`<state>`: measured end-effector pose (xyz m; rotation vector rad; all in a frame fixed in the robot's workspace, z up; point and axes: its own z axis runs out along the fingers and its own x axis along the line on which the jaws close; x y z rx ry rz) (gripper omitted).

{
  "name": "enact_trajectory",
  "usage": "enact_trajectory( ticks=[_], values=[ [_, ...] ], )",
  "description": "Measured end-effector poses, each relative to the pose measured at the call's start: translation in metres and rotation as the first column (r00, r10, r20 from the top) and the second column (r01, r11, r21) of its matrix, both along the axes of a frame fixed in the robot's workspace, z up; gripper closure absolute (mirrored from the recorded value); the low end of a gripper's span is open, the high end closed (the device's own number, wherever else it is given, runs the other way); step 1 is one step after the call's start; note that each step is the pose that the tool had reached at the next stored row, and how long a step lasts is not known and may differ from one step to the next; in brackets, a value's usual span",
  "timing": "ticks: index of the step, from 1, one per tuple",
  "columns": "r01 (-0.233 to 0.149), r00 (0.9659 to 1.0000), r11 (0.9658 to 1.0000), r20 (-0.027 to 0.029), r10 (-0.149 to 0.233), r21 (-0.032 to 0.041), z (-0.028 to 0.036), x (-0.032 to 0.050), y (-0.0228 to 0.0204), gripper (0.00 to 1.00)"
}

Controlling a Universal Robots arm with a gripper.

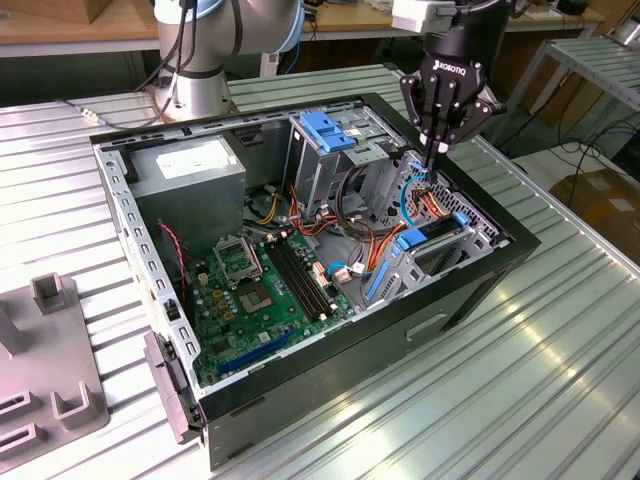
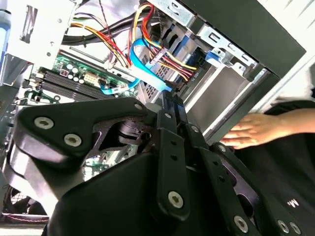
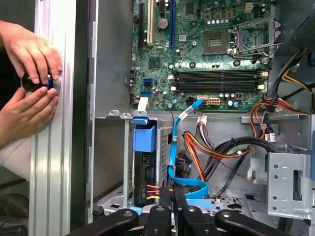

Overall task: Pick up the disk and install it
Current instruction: 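Insert the second disk wire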

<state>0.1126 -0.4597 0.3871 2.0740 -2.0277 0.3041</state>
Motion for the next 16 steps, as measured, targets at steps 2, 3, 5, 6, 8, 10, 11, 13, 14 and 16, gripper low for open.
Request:
enact_trajectory(
  ticks=[2,3,5,6,8,10,11,13,14,16],
  values=[
    [0.0,1.0,1.0,0.0,0.0,-0.0092,-0.0031,0.0,0.0,0.76],
    [0.0,1.0,0.9999,0.0,0.0,-0.0106,-0.0048,0.0,0.0,0.76],
    [0.0,1.0,0.9999,0.0001,0.0,-0.0164,-0.0095,0.0,0.0004,0.69],
    [0.0,1.0,0.9997,0.0,0.0,-0.0245,-0.0114,0.0,0.0012,0.69],
    [0.0,1.0,0.9996,0.0,0.0,-0.0274,-0.0115,0.0,0.0013,0.69],
    [0.0,1.0,0.9996,0.0001,0.0,-0.0275,-0.0113,0.0,0.0013,0.69],
    [0.0,1.0,0.9996,0.0001,0.0,-0.0277,-0.0112,0.0003,0.0014,0.69],
    [0.0,1.0,0.9996,0.0,0.0,-0.0288,-0.0111,0.0016,0.0018,0.69],
    [0.0,1.0,0.9996,0.0,0.0,-0.0293,-0.0111,0.0024,0.0021,0.69],
    [0.0,1.0,0.9996,0.0,0.0,-0.0295,-0.0111,0.0033,0.0023,0.69]
  ],
)
